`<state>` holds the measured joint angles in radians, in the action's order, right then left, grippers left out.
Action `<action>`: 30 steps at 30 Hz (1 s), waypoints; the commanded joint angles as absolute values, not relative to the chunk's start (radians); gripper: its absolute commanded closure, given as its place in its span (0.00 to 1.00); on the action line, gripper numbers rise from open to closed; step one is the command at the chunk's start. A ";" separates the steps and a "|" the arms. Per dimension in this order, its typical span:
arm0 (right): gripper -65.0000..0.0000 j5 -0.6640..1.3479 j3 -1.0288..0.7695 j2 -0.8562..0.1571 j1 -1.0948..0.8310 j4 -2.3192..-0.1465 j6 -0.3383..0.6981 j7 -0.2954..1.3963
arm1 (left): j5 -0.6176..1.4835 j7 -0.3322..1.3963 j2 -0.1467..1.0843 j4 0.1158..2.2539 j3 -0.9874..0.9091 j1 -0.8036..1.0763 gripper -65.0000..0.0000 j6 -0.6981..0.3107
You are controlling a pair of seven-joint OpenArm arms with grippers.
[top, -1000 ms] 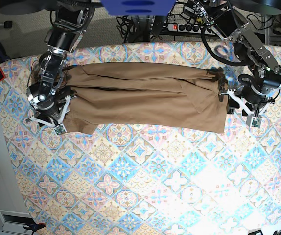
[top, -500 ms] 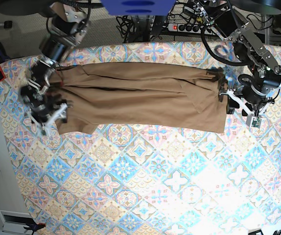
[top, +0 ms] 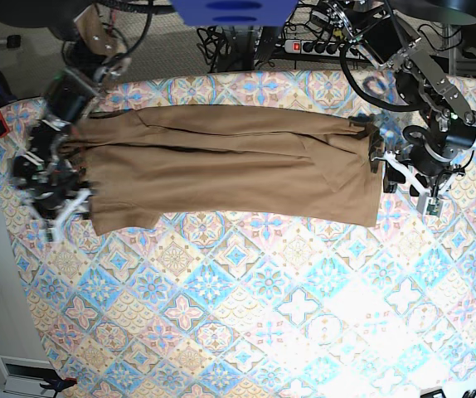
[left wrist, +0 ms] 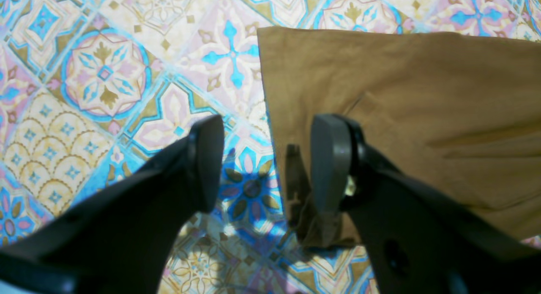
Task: Layout the t-shirt on the table in an organized manner, then fold the t-shirt properly
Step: 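Pull the brown shirt taut between the right and left grippers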
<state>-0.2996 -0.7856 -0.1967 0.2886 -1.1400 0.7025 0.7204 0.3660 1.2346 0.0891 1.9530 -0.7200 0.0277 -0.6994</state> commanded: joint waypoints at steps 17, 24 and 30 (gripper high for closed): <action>0.41 -0.294 -0.665 -0.208 0.306 -1.047 0.698 0.702 | 0.386 1.216 0.097 1.969 -0.719 0.004 0.51 -0.698; 0.41 -0.292 -0.619 -0.151 0.306 -1.150 0.698 0.704 | 0.381 1.221 0.097 1.969 -0.719 -0.001 0.51 -0.698; 0.41 -0.292 -0.624 -0.150 0.306 -1.234 0.698 0.707 | 0.383 1.222 0.097 1.969 -0.719 0.001 0.51 -0.698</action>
